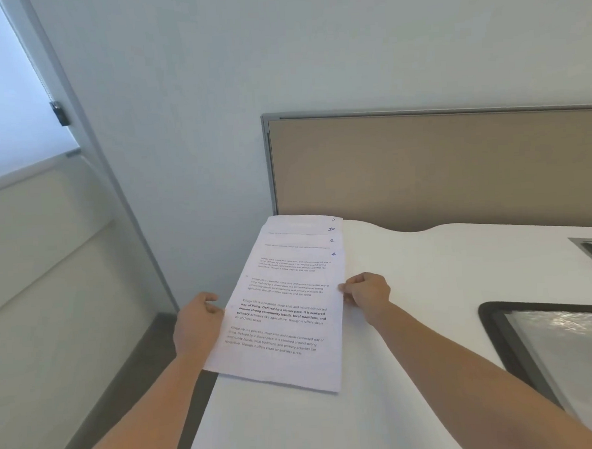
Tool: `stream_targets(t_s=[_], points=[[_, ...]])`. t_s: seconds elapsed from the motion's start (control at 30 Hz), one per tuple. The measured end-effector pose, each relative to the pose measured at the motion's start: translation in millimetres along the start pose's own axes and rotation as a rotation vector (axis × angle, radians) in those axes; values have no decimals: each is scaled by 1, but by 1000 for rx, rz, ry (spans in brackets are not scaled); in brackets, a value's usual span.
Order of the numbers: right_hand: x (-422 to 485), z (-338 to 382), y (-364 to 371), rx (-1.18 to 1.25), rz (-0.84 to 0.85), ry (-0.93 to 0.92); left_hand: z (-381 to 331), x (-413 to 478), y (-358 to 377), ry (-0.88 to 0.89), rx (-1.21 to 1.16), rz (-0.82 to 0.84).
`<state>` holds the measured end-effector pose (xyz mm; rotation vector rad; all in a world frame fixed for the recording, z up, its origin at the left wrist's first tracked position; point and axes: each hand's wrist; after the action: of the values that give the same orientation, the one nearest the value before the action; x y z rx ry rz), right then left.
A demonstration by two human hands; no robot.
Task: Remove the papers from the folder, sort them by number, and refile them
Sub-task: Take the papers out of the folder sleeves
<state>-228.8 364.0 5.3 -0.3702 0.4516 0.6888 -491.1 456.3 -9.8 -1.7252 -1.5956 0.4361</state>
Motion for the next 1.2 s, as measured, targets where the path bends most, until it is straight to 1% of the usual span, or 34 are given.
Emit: stream_targets(t_s=[0.23, 0.57, 0.77, 0.93, 1.07, 1.2], points=[[8, -1, 5, -85, -50, -36, 8, 0, 13, -11, -19, 42], [13, -6, 11, -134, -120, -53, 2, -8, 23, 44, 56, 68], [14, -5, 11, -152, -118, -45, -3, -11, 26, 63, 89, 97], [18, -4, 11, -166, -72, -33, -5, -16, 26, 77, 119, 117], [15, -10, 6, -121, -47, -53, -12, -23, 22, 67, 140, 111], [5, -25, -4, -142, -60, -91, -24, -29, 18, 84, 173, 108]])
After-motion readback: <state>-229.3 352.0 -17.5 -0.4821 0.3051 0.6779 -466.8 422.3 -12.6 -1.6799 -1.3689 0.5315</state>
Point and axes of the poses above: each hand's wrist, its own x-axis towards the middle knuckle, its own y-axis out of the palm, z = x × y, and after that the axes turned 12 degrees about y, right-handed
